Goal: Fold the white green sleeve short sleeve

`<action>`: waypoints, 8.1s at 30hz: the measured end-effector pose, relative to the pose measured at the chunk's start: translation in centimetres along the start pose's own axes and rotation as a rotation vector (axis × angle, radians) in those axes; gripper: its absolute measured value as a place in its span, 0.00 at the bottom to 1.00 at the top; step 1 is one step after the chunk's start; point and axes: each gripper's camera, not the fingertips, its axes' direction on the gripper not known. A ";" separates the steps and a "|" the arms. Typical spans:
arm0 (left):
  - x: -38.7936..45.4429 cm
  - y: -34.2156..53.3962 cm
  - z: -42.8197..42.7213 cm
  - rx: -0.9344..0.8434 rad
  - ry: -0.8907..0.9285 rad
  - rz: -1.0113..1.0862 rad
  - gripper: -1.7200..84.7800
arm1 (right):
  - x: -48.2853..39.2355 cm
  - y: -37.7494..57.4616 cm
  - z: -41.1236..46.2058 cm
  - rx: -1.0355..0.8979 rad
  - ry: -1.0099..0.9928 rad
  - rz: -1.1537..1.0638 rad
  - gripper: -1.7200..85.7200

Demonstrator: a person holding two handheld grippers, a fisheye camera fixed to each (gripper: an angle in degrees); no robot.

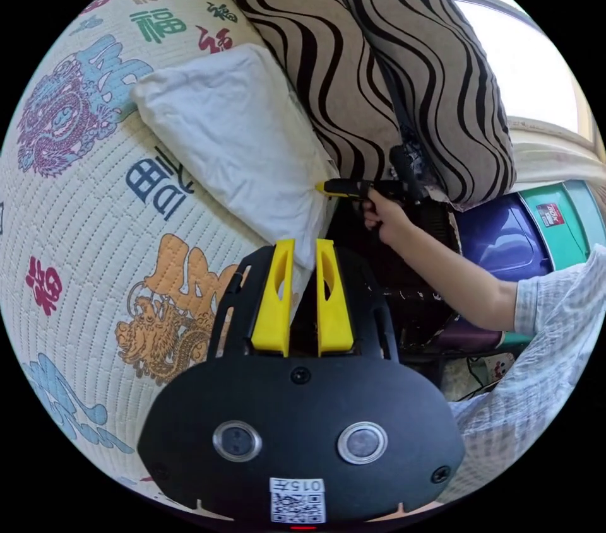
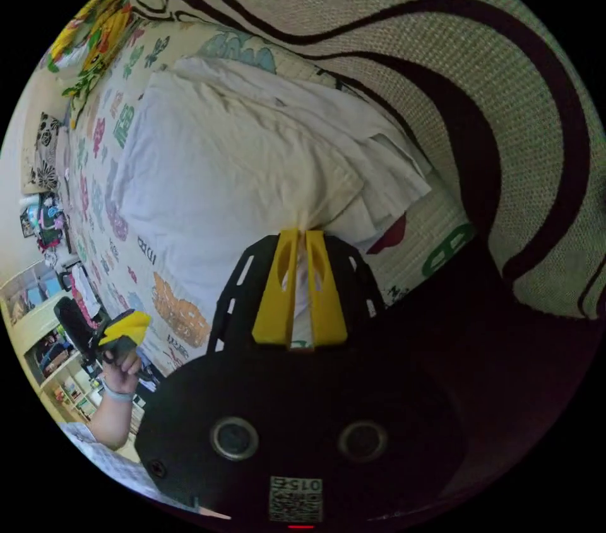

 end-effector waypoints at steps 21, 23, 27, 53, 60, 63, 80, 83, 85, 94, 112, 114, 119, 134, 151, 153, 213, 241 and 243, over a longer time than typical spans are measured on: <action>-7.3 5.9 -7.1 0.301 -0.012 -0.234 0.09 | -9.4 5.8 -5.8 0.106 0.053 -0.399 0.01; -7.0 5.2 -5.7 0.279 0.001 -0.223 0.12 | -8.6 5.1 -6.1 0.113 0.067 -0.384 0.02; -6.1 0.4 -0.9 0.212 0.003 -0.204 0.16 | -8.0 2.9 -6.4 0.152 0.163 -0.385 0.07; -3.0 16.9 -17.7 0.549 -0.357 -0.508 0.01 | -4.6 0.6 -3.5 0.032 -0.315 -0.322 0.11; -4.3 37.8 -23.7 0.630 -0.529 -1.058 0.02 | -15.9 5.2 1.8 -0.165 -0.361 -0.617 0.11; -6.0 42.4 -23.2 0.539 -0.510 -1.153 0.04 | -22.1 10.3 4.8 -0.280 -0.378 -0.888 0.12; -6.3 32.1 -15.2 0.392 -0.272 -0.434 0.08 | -31.5 23.5 16.8 -0.427 0.239 -1.177 0.11; -6.3 32.7 -15.3 0.383 -0.312 -0.428 0.09 | -32.7 25.5 18.2 -0.399 0.328 -1.204 0.09; -6.6 33.5 -15.4 0.377 -0.298 -0.461 0.09 | -33.6 26.6 18.5 -0.384 0.353 -1.184 0.04; -2.7 36.2 -17.4 0.443 -0.255 -0.439 0.15 | -38.2 28.8 4.2 -0.214 0.005 -1.111 0.02; 5.8 41.1 -19.3 1.019 0.280 -0.837 0.07 | -45.8 43.0 -8.9 -0.029 -0.186 -1.328 0.01; 6.8 42.5 -19.7 1.024 0.275 -0.845 0.03 | -46.1 44.2 -9.7 -0.023 -0.182 -1.342 0.01; 12.4 45.0 -22.9 0.978 0.142 -0.718 0.01 | -46.3 47.0 -12.5 -0.003 -0.213 -1.356 0.01; 49.3 54.0 -39.4 1.106 -0.189 0.360 0.01 | -56.5 63.7 -28.5 0.119 -0.384 -1.812 0.01; 67.2 61.8 -45.6 1.309 -0.625 0.937 0.01 | -64.1 75.8 -40.9 -0.197 -0.531 -2.267 0.01; 65.8 59.9 -46.9 1.325 -0.636 0.899 0.01 | -65.6 74.5 -40.7 -0.166 -0.490 -2.274 0.01; -31.0 17.7 -53.3 0.321 -0.607 -0.538 0.15 | -59.5 -4.9 -0.2 -0.236 0.171 -1.028 0.15; -24.4 -12.1 -39.1 0.086 -0.445 0.151 0.10 | -37.5 -21.2 -5.9 -0.074 -0.004 -0.625 0.13; -24.8 -17.2 -33.6 0.020 -0.356 0.107 0.11 | -36.9 -21.4 -5.3 -0.062 -0.022 -0.608 0.12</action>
